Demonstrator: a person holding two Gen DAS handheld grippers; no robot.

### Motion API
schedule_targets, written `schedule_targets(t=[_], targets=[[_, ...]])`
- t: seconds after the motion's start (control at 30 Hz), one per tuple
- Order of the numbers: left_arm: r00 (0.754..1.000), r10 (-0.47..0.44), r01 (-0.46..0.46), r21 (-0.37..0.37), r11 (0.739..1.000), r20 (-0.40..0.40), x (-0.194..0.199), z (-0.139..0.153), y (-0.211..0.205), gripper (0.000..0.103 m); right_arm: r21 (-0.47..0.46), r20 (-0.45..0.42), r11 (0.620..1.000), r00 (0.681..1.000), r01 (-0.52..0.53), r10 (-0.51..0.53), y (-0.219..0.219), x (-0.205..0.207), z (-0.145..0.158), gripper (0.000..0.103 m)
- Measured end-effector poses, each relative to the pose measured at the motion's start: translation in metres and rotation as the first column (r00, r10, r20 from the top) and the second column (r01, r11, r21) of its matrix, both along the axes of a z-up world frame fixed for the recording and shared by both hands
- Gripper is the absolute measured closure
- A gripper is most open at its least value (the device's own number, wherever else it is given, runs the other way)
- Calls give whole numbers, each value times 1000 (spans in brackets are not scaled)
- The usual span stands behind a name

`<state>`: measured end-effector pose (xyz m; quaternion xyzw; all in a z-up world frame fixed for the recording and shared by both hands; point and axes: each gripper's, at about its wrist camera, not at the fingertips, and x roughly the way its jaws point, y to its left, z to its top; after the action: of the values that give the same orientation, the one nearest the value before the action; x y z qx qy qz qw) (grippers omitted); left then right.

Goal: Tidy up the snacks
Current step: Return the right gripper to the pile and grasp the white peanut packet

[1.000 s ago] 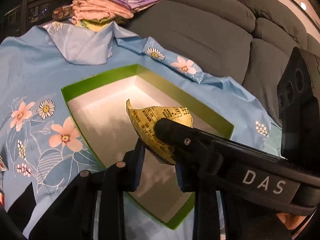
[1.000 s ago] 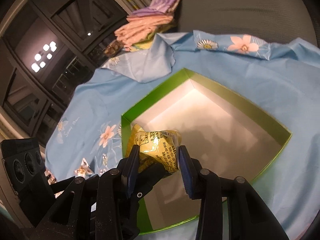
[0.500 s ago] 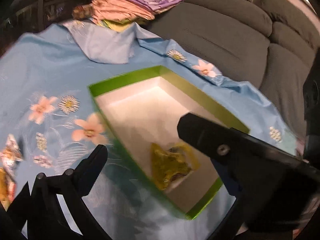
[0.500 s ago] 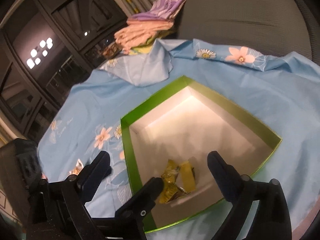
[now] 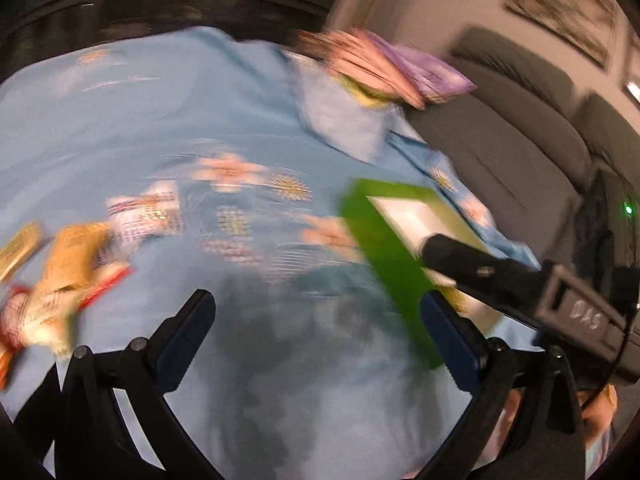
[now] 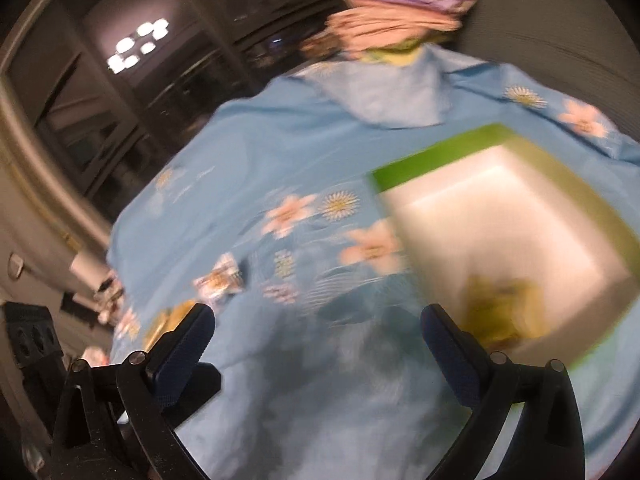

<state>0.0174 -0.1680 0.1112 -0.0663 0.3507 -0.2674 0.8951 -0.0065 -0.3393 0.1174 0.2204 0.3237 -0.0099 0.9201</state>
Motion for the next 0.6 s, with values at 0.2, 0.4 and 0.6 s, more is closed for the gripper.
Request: schedule_targets(t=[0.2, 0.4, 0.6], targets=[[960, 246, -268, 189, 945, 132, -14, -21, 80, 1, 11, -24, 983, 983, -182, 182, 84, 40, -16, 1], [949, 299, -311, 156, 937, 98, -21, -48, 140, 1, -5, -53, 965, 964, -263, 262, 143, 101, -22, 1], [932, 363, -361, 161, 918, 22, -8, -76, 167, 1, -439, -284, 853, 945, -281, 165, 198, 205, -59, 1]])
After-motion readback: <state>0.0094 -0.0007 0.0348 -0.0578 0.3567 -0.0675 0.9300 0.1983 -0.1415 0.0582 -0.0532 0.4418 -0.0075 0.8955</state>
